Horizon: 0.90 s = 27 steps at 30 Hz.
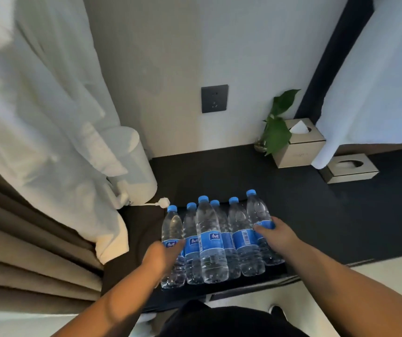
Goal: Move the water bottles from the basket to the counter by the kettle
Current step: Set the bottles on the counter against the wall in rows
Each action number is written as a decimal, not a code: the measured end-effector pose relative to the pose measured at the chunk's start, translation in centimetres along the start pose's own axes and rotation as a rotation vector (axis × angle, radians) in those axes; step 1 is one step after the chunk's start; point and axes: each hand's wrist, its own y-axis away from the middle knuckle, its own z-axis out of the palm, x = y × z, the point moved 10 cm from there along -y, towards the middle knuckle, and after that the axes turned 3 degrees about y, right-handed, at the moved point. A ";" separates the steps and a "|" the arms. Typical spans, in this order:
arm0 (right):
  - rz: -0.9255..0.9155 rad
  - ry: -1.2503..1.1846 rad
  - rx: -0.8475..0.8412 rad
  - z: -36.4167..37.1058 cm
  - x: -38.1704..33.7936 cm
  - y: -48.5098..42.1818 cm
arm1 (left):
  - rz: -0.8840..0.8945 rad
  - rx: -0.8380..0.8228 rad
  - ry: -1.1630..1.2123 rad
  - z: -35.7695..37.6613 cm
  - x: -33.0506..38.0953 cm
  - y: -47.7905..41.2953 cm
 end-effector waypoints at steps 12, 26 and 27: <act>0.019 0.160 0.057 -1.6 -3.1 -1.4 | 0.157 -0.003 -0.325 -0.6 3.6 -1.9; -0.338 0.499 0.246 1.7 -7.8 3.1 | 0.155 0.092 -0.181 -0.6 2.3 -0.3; -0.383 0.472 0.209 2.6 -8.8 3.3 | 0.151 0.090 -0.182 -0.8 2.5 -0.3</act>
